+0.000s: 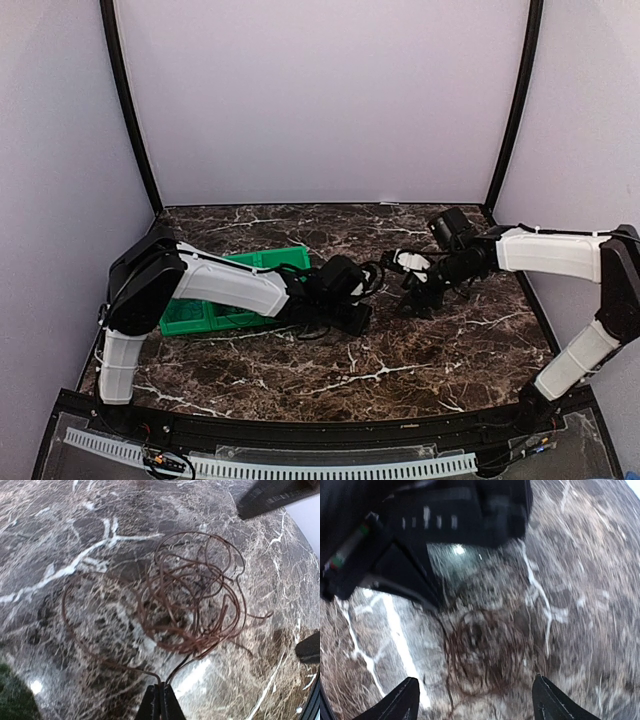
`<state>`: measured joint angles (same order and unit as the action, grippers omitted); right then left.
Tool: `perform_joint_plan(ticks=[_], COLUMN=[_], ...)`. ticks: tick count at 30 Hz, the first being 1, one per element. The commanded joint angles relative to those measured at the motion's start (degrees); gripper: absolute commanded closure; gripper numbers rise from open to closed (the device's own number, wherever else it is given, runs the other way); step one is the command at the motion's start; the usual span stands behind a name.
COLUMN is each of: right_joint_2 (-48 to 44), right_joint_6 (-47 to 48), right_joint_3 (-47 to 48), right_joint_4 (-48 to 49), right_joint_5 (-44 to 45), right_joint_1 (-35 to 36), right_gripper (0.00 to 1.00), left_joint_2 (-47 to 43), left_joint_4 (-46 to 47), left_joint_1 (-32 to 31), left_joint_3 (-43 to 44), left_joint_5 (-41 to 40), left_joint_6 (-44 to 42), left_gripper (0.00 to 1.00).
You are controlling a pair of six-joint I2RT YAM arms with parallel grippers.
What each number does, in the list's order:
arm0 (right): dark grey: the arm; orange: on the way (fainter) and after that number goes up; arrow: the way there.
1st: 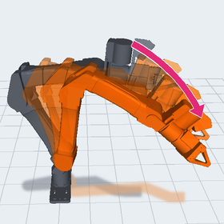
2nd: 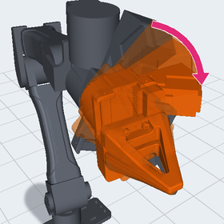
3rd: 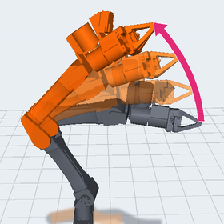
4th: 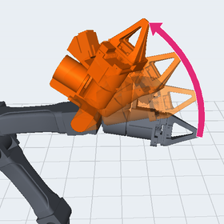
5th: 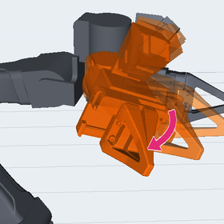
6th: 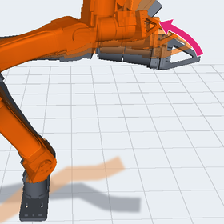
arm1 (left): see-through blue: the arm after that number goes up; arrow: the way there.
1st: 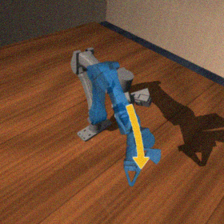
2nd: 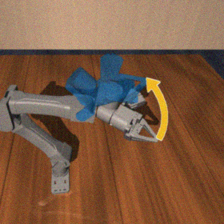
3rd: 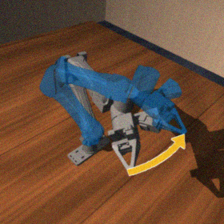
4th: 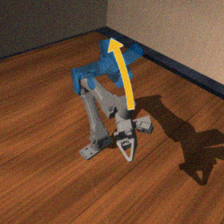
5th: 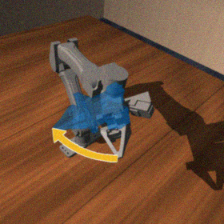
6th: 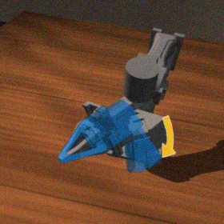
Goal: Untangle the cables
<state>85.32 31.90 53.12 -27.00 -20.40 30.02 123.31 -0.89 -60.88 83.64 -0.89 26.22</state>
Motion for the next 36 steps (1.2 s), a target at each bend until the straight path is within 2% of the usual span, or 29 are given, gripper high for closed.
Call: perform_joint_plan(ticks=[1,6,13,18,20,23,25,30,36], right_joint_2=[6.8,13.2,17.5,21.4,22.7,23.1,23.0,22.4,21.9], right_joint_6=[-0.2,-2.8,-4.3,-4.2,-4.4,-4.6,-4.7,-5.1,-5.9], right_joint_3=[4.6,5.1,4.6,5.5,6.1,6.2,6.1,6.1,6.0], right_joint_4=[2.6,5.0,5.0,3.0,2.0,1.5,1.5,1.1,0.6], right_joint_5=[-2.0,-0.5,4.2,4.5,4.1,4.2,4.4,4.9,6.0], right_joint_1=[2.3,2.6,2.6,2.1,1.6,0.9,0.4,-1.7,-4.5], right_gripper=[0.2,0.26,0.52,0.69,0.73,0.73,0.72,0.67,0.64], left_joint_2=[-6.6,-13.8,-28.6,-42.6,-47.7,-54.4,-56.5,-58.1,-56.7], left_joint_4=[0.6,3.1,6.0,1.5,-0.7,-5.0,-10.4,-21.2,-26.3], left_joint_1=[0.3,0.3,0.3,0.3,0.3,0.3,0.3,0.3,0.3], left_joint_3=[-3.5,-9.0,-18.7,-19.3,-18.6,-14.6,-9.0,5.1,16.0], left_joint_5=[-1.5,-5.0,-10.6,-18.1,-20.4,-24.0,-27.6,-36.0,-35.8], left_joint_6=[2.5,4.8,5.9,2.5,0.5,-3.2,-6.2,-13.5,-15.7], left_gripper=[1.0,1.0,1.0,1.0,1.0,1.0,1.0,1.0,1.0])
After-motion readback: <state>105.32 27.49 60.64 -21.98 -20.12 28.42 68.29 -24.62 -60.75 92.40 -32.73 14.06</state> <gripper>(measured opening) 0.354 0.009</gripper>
